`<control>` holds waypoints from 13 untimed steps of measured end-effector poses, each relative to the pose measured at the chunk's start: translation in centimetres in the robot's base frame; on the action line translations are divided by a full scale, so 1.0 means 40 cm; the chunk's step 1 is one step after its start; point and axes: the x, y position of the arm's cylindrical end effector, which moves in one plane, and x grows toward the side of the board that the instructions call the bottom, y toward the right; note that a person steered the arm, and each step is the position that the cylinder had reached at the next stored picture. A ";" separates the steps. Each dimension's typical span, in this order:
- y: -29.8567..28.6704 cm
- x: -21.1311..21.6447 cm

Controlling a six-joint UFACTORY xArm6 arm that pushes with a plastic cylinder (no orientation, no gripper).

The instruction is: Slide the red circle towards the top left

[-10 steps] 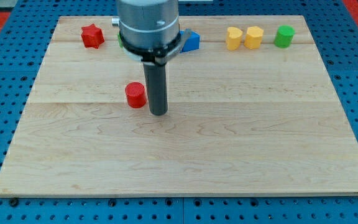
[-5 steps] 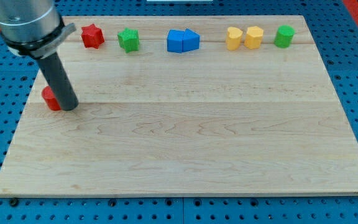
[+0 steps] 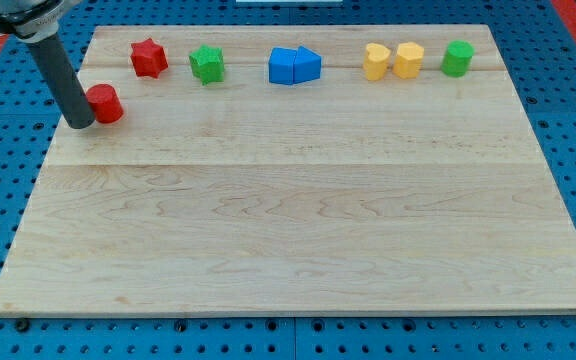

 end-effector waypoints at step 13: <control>-0.036 -0.144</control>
